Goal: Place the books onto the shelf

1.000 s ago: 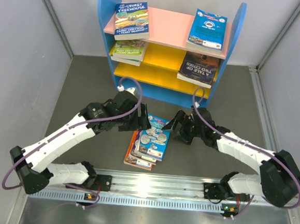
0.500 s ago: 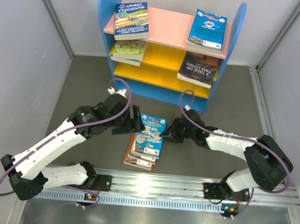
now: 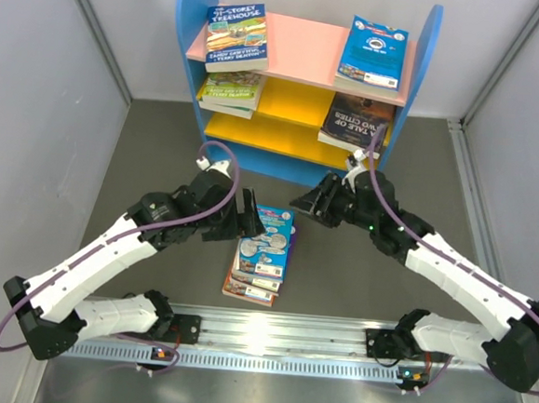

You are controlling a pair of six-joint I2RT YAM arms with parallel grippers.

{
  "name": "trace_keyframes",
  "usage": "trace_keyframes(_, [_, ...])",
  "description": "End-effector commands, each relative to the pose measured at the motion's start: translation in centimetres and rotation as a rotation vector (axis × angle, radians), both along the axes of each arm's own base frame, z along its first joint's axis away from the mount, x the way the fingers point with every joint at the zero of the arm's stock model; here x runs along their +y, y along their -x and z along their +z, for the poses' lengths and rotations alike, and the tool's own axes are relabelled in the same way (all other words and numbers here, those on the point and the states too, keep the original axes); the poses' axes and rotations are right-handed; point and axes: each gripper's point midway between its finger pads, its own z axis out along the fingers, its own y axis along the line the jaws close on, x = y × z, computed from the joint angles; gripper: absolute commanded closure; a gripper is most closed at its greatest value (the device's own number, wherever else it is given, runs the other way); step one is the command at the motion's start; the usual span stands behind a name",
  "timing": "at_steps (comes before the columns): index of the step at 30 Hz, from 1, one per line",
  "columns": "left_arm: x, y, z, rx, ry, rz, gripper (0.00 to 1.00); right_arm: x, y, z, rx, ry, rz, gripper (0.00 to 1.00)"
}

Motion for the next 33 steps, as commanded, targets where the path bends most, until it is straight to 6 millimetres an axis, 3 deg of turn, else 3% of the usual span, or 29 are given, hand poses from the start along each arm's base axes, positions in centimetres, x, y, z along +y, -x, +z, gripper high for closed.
trace_keyframes(1, [-0.3,-1.2,-1.3,-0.034,-0.033,0.002,0.08,-0.7,0.5,0.5,-0.035,0.084,0.022,0.36])
trace_keyframes(4, [0.8,-2.2,-3.8,-0.04,-0.144,0.025,0.01,-1.0,0.8,-1.8,0.002,0.127,0.025,0.08])
trace_keyframes(7, [1.3,-3.2,-5.8,-0.024,-0.239,0.006,0.01,-0.9,0.4,-3.4,0.013,0.166,0.031,0.04])
trace_keyframes(13, [1.2,-5.2,-9.9,0.063,-0.254,-0.006,0.01,0.0,-2.2,-4.9,0.016,0.235,0.025,0.04])
trace_keyframes(17, [1.2,-6.3,-11.5,0.116,-0.176,0.008,0.01,0.8,-4.5,-5.6,0.015,0.271,0.007,0.05])
trace_keyframes(18, [1.1,-6.4,-11.9,0.128,-0.172,0.008,0.01,0.9,-4.9,-6.8,0.033,0.294,0.004,0.04])
trace_keyframes(23, [0.6,-6.0,-12.6,0.165,-0.159,-0.022,0.02,2.0,-7.4,-8.2,0.04,0.33,-0.009,0.05])
trace_keyframes(24, [0.5,-5.9,-12.8,0.176,-0.153,-0.029,0.02,2.3,-7.7,-9.2,0.052,0.349,-0.003,0.06])
trace_keyframes(33, [0.2,-4.8,-15.2,0.254,-0.092,-0.037,0.05,2.9,-8.5,-12.7,0.108,0.401,0.005,0.09])
